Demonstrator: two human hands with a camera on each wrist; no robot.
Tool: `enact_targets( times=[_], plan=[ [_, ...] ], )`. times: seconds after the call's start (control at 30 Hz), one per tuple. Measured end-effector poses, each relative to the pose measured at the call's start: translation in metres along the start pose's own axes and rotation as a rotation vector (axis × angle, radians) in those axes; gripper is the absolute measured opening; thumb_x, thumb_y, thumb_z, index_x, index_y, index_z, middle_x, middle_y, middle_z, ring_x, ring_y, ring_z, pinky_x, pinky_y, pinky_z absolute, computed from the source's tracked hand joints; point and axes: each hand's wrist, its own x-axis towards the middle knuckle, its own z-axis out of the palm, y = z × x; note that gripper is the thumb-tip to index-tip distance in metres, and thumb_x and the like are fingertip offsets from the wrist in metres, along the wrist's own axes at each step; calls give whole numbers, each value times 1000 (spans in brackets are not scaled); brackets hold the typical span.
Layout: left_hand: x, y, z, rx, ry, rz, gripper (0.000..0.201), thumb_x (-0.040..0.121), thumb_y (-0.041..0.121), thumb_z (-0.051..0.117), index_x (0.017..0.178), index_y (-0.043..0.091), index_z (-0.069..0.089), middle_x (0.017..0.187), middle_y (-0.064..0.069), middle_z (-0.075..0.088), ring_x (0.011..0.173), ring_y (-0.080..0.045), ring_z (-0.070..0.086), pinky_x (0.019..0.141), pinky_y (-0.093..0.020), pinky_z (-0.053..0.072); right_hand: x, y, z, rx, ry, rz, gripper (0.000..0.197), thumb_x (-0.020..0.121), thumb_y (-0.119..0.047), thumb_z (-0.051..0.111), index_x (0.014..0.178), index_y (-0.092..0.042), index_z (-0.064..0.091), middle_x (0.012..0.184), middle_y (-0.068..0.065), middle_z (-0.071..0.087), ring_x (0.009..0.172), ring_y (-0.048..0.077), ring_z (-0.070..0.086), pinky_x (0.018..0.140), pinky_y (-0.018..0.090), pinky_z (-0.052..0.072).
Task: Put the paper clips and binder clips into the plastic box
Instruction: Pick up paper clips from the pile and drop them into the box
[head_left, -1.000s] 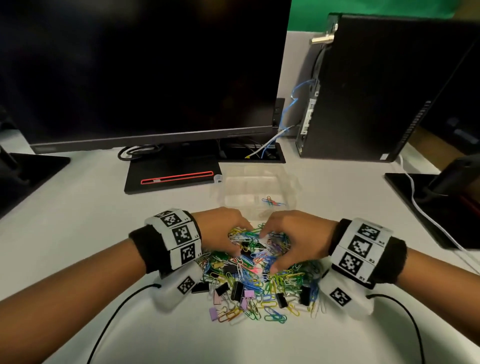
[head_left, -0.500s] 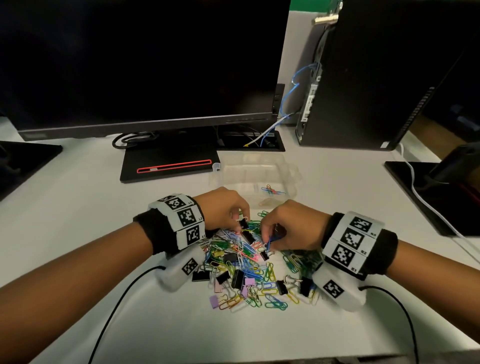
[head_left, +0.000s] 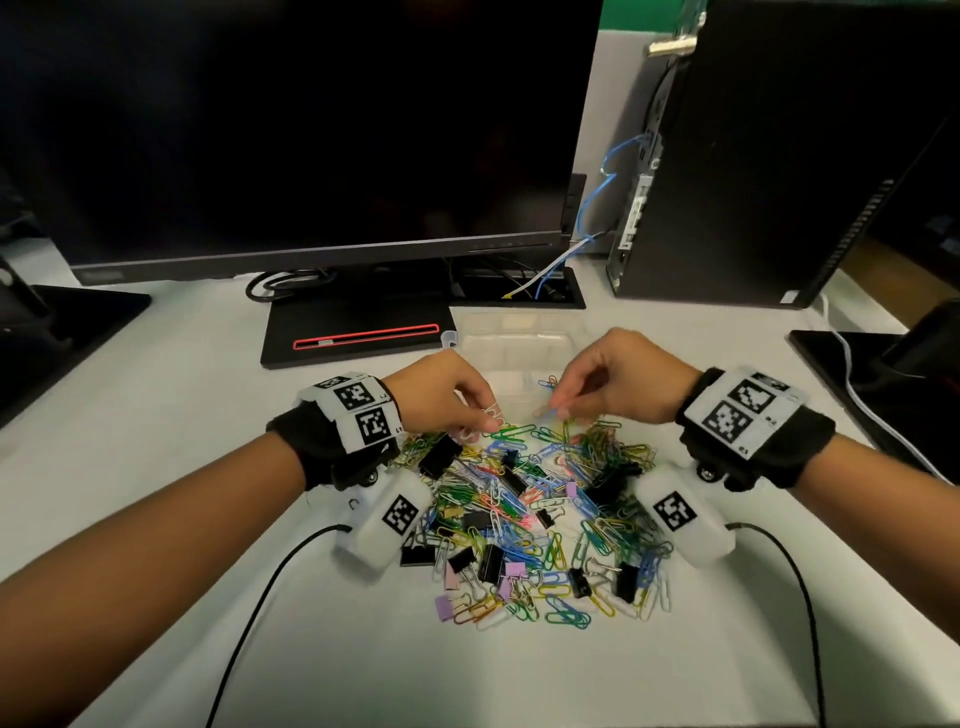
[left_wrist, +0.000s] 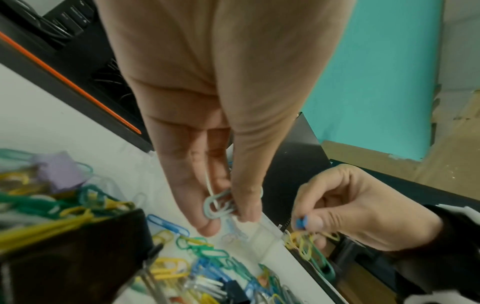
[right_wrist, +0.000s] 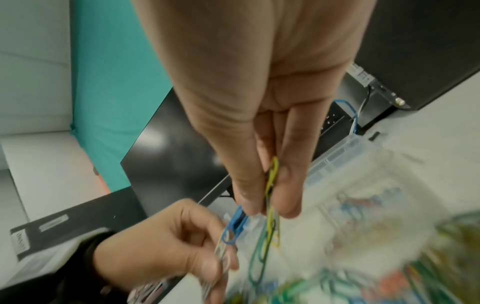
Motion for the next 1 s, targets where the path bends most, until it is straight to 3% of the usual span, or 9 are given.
enact_targets(
  times=[0.13, 0.27, 0.37, 0.47, 0.57, 0.7, 0.8, 0.9, 1.0],
  plan=[
    [5, 4, -10, -69, 60, 59, 16, 81, 8, 69, 94, 0, 72, 84, -9, 70, 51, -2, 62, 54, -13, 54, 25, 2, -24, 79, 212, 20, 9, 74, -7, 75, 77, -16, 73, 74, 6, 73, 61, 7, 68, 71, 22, 57],
    [15, 13, -23, -172, 160, 54, 12, 85, 6, 64, 96, 3, 70, 83, -1, 65, 56, -4, 63, 59, -15, 58, 43, 12, -22, 168, 305, 87, 5, 78, -1, 71, 81, -5, 72, 83, 18, 72, 71, 21, 69, 80, 35, 58],
    [23, 19, -28, -186, 175, 26, 9, 90, 8, 58, 93, 7, 67, 81, 0, 62, 66, -13, 65, 60, -15, 58, 50, 16, -11, 130, 233, 130, 9, 83, 0, 64, 87, -4, 72, 92, 21, 72, 72, 21, 68, 78, 31, 59],
    [36, 19, -26, -162, 154, -60, 18, 93, 6, 52, 104, -3, 64, 87, -9, 65, 65, -15, 63, 65, -20, 56, 50, 14, -7, 94, 146, 157, 23, 90, 4, 49, 96, -2, 70, 100, 18, 70, 85, 21, 66, 73, 24, 57],
    [48, 18, -20, -136, 121, -129, 25, 93, -2, 47, 115, -4, 59, 95, -17, 67, 66, -19, 62, 69, -24, 56, 39, 11, -13, 58, 178, 137, 31, 92, 5, 40, 101, -5, 69, 100, 14, 68, 93, 23, 64, 75, 30, 57],
    [52, 19, -15, -66, 137, -89, 35, 92, -3, 46, 126, 3, 55, 112, -16, 65, 84, -20, 62, 69, -17, 53, 6, 11, -26, -47, 178, 57, 26, 89, 3, 48, 91, -13, 69, 89, 7, 68, 81, 24, 67, 69, 33, 60],
    [44, 20, -16, 30, 181, 17, 37, 90, -4, 50, 123, 9, 59, 116, -12, 65, 96, -21, 63, 79, -27, 55, -29, 15, -25, -164, 56, 48, 21, 83, 1, 59, 89, -15, 70, 83, 2, 69, 71, 19, 68, 67, 23, 58],
    [25, 29, -14, 70, 161, 112, 34, 85, -4, 54, 112, 14, 65, 104, -3, 68, 86, -17, 63, 79, -27, 53, -62, 21, -15, -317, -96, 57, 17, 77, -10, 70, 88, -23, 71, 81, -6, 72, 69, 6, 64, 64, 5, 45],
    [-1, 44, -1, 159, 36, 179, 28, 83, 3, 58, 103, 21, 68, 87, 9, 66, 75, -12, 63, 74, -22, 52, -86, 27, -1, -361, -192, 109, 19, 69, -26, 79, 86, -27, 71, 81, -7, 72, 74, 5, 65, 72, 16, 49]
  ],
)
